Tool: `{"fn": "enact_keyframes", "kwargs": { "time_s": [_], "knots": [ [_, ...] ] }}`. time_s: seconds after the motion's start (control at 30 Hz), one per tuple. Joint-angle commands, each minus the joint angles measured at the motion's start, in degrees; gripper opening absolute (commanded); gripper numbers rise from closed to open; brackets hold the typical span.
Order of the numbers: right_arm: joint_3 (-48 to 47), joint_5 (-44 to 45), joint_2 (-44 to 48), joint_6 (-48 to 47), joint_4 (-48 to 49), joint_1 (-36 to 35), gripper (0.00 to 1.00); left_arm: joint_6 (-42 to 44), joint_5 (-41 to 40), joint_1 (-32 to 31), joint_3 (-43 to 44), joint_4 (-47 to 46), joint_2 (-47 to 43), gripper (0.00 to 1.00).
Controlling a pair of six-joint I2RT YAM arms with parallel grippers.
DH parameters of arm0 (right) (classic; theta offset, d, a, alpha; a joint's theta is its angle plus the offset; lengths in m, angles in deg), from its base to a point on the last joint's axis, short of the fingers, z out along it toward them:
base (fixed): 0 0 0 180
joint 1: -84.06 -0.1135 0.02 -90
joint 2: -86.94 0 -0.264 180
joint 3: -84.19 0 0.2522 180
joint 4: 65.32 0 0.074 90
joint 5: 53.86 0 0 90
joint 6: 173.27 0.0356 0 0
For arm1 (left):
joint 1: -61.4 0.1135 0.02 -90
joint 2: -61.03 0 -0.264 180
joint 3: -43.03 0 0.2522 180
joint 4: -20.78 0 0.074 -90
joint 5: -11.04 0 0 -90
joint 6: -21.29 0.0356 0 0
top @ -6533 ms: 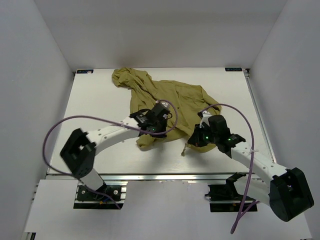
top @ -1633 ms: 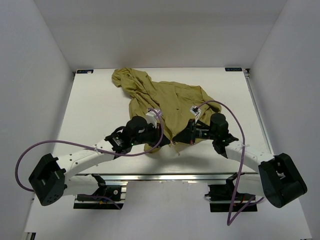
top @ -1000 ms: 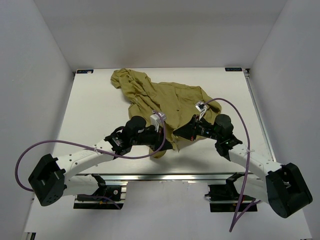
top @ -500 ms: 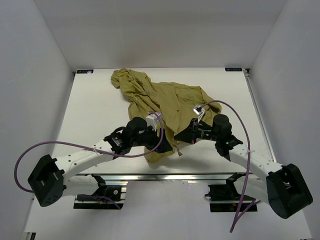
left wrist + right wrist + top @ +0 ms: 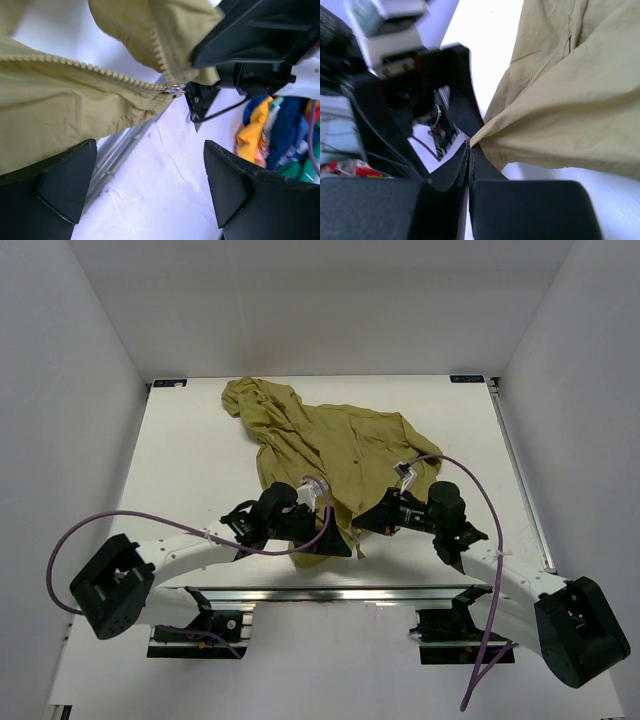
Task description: Zip up the jacket
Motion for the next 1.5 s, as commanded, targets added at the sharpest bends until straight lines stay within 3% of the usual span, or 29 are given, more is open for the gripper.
{"fn": "enact_keyframes", "kwargs": {
  "time_s": [0.0, 0.23, 0.43, 0.73, 0.87, 1.2, 1.47],
  "knots": [
    [0.4, 3.1, 2.5, 4.7, 2.9, -0.5, 0.00, -3.1, 7.3, 0.2, 0.0, -6.5, 3.1, 0.97],
    [0.3, 3.5, 4.1, 5.6, 2.1, -0.7, 0.00, -5.1, 12.3, 1.5, 0.2, -13.6, 8.9, 0.97],
    [0.5, 3.3, 4.6, 5.5, 1.9, -0.7, 0.00, -9.2, 13.7, 4.8, -4.3, -24.1, 6.9, 0.97],
    [0.6, 4.5, 3.6, 6.8, 4.2, -1.1, 0.00, -8.0, 17.6, 5.2, -0.8, -29.1, 10.6, 0.95],
    [0.4, 4.8, 3.4, 7.4, 4.6, -1.1, 0.00, -8.7, 19.7, 5.2, -0.3, -32.2, 12.9, 0.89],
    [0.6, 5.7, 3.0, 7.6, 4.8, -1.2, 0.00, -10.0, 22.2, 5.2, 0.4, -39.5, 13.6, 0.53],
    [1.2, 7.3, 3.0, 6.3, 2.5, -1.2, 0.00, -8.5, 20.3, 6.0, -0.4, -36.3, 10.0, 0.49]
  ]
}}
